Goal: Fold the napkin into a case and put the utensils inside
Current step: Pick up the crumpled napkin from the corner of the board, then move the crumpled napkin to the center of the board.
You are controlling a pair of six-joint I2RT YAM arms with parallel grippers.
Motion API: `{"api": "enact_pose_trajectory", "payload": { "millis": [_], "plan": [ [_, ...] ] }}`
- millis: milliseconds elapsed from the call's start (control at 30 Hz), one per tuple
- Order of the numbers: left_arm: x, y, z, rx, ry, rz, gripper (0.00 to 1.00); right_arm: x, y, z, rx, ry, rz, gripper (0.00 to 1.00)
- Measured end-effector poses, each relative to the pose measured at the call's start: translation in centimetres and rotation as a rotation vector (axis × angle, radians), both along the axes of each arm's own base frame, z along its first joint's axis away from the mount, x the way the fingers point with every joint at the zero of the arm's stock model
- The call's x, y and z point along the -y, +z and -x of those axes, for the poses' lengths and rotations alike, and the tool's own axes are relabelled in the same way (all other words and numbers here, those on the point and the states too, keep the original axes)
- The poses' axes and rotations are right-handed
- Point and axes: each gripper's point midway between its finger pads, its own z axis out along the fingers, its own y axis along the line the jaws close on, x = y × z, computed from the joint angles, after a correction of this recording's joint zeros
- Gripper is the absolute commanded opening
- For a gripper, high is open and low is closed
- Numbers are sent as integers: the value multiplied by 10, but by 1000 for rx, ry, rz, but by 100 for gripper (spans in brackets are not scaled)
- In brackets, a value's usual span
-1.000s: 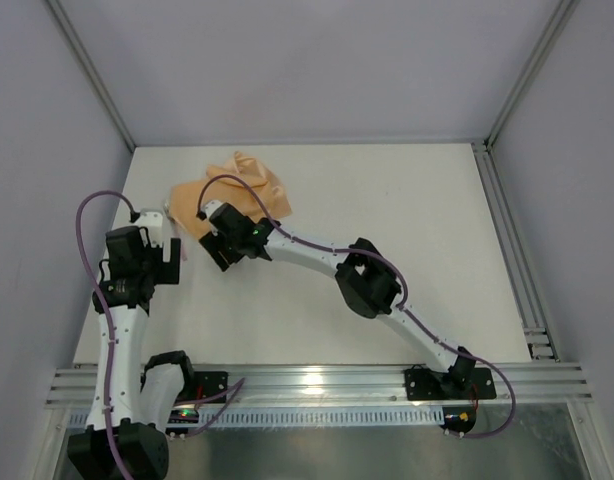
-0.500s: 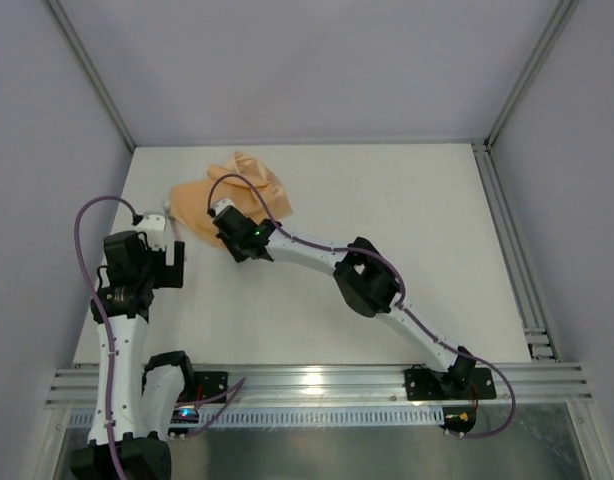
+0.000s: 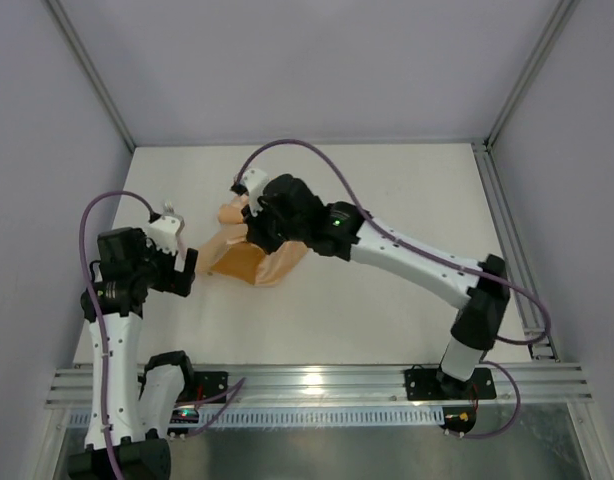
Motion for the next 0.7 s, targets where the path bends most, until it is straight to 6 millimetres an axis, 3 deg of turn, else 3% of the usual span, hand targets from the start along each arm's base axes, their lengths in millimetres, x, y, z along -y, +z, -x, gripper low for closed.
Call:
{"api": "enact_pose_trajectory", "payload": {
  "millis": [67,133,233,333,500,567,633,700],
  "plan": [
    [9,6,2,-5,-62,17,99,14,71,10,79,19,-129,3],
    [19,10,4,-12,-129,40,99,34,127,21,138,31,-235,3],
    [32,11,6,-22,-219,78,99,58,168,24,177,29,-324,3],
    [43,7,9,-41,-288,115,99,78,162,2,145,-25,-333,3],
    [61,-1,8,-80,-394,155,99,111,92,-49,-24,-172,-265,3],
    [67,-5,7,-106,-425,168,99,118,77,-69,-67,-223,-251,3],
    [73,-5,2,-125,-451,183,99,118,77,-85,-73,-249,-248,3],
    [77,0,-7,-129,-465,197,99,110,92,-103,-46,-259,-274,3]
  ]
}}
